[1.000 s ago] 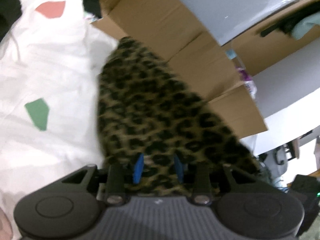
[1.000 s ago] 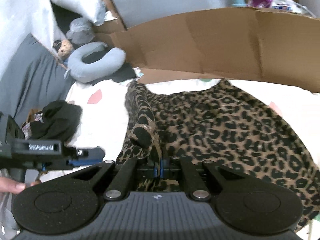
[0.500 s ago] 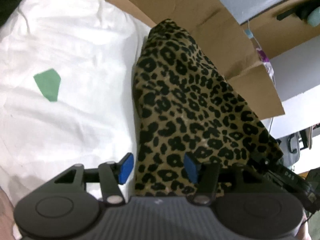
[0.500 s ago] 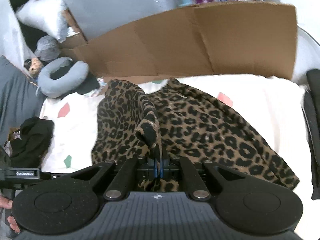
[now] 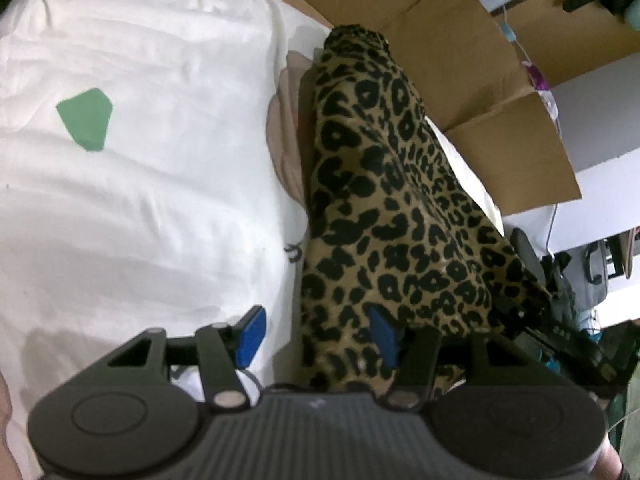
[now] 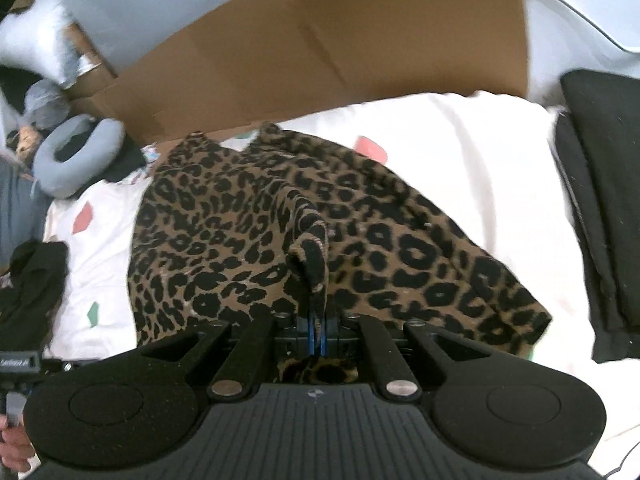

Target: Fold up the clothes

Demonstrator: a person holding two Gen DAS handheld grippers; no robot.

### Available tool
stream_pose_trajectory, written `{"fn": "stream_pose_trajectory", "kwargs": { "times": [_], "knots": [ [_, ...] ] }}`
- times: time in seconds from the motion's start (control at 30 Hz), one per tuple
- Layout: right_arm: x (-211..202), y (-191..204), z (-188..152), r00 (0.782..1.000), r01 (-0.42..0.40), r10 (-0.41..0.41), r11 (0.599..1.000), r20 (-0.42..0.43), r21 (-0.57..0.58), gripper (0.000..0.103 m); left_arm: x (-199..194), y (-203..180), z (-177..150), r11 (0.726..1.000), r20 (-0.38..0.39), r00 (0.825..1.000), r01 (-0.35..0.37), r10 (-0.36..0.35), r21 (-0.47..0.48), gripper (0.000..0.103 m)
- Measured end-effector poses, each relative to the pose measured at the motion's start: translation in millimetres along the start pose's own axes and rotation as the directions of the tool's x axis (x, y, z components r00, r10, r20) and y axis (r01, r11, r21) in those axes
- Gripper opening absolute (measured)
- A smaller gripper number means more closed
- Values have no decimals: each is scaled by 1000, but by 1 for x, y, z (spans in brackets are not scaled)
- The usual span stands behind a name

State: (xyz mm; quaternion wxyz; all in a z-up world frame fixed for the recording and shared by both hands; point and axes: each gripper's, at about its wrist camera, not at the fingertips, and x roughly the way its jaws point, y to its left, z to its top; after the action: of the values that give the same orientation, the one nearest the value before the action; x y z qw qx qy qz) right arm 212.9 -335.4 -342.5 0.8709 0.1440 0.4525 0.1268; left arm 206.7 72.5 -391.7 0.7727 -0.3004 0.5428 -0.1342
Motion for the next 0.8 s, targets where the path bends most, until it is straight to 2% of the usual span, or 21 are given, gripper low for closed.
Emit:
{"fn": "stream_pose_trajectory", "kwargs": {
  "times": [0.33, 0.47, 0.73, 0.8],
  "knots": [
    [-12, -31, 2, 997, 73, -75, 995, 30, 72, 0, -23, 25, 1, 999, -42, 999, 29, -28, 32, 60],
    [-12, -44, -2, 995, 93, -96, 988, 18, 120, 0, -29, 35, 2, 999, -58, 998, 35, -33, 40, 60],
    [-8, -78, -14, 997, 77, -74, 948, -23, 308, 3, -37, 48, 6, 997, -81, 996, 44, -39, 67, 60],
    [-11, -77, -13, 997, 81, -80, 946, -16, 314, 5, -37, 49, 7, 997, -78, 996, 43, -38, 71, 60]
  ]
}}
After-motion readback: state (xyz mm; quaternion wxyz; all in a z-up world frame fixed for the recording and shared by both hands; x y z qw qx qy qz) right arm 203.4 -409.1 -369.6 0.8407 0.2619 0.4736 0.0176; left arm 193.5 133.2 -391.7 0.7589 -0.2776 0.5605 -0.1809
